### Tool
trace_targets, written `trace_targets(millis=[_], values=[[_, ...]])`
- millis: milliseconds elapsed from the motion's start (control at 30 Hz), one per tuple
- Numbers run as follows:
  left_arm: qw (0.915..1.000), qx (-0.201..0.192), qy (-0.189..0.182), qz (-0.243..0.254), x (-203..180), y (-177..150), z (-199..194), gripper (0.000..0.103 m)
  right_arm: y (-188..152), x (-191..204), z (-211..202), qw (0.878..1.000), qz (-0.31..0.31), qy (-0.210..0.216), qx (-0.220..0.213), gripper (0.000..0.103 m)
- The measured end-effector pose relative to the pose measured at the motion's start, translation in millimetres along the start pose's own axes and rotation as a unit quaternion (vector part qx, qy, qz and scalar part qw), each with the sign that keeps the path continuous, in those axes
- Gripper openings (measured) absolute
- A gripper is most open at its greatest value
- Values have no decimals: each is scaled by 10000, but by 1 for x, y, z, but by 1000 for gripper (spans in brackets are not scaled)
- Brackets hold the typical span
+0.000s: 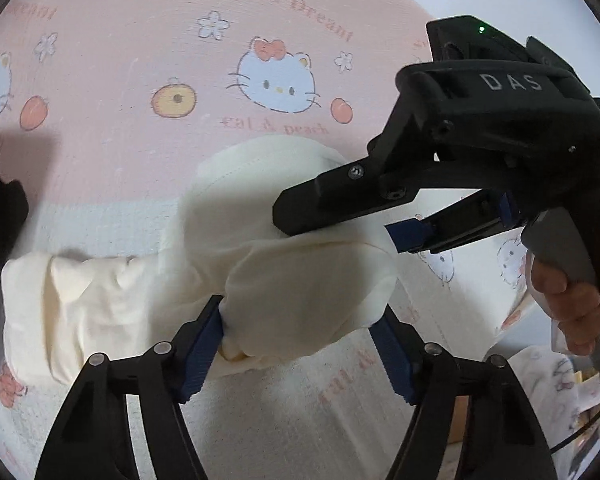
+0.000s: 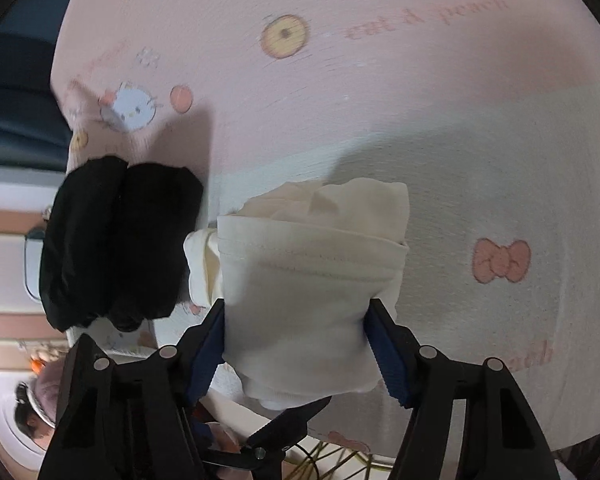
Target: Fold clothes
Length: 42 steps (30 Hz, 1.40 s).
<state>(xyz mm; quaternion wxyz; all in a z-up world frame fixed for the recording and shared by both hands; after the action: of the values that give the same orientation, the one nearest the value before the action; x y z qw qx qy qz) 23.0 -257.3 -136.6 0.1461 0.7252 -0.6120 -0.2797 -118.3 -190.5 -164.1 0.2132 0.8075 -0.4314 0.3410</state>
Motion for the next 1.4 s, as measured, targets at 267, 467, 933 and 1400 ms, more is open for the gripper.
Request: trace_targets(millis=[267,467,933,1400], values=[[9953,96,-519,-811,37,-1,-13,69,5,46,9,9950,-143,-857,497,66],[9849,119,-726,-1570,83,-6,-24,69,17,75,26,9895,167,-1232,740,66],[9499,428,-989,-2935,170,-23,-31,79,20,108,67,9960,174,233,844,66],[9619,595,-439,-2633,151,-3,-1,86,27,66,19,9866,844,1360,309,70]])
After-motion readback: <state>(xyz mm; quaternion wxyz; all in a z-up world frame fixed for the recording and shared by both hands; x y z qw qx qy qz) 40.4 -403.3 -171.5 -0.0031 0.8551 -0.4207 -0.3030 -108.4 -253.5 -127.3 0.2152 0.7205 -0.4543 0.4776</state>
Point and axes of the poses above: each gripper's, at about its wrist camera, not at the fingertips, and z roughly the way its jaws point, x to its left, y to its top, the point moved 3 cm from there along z, roughly the way its jaws point, and after that the axes turned 12 degrees about y, right-handed, at the moved point
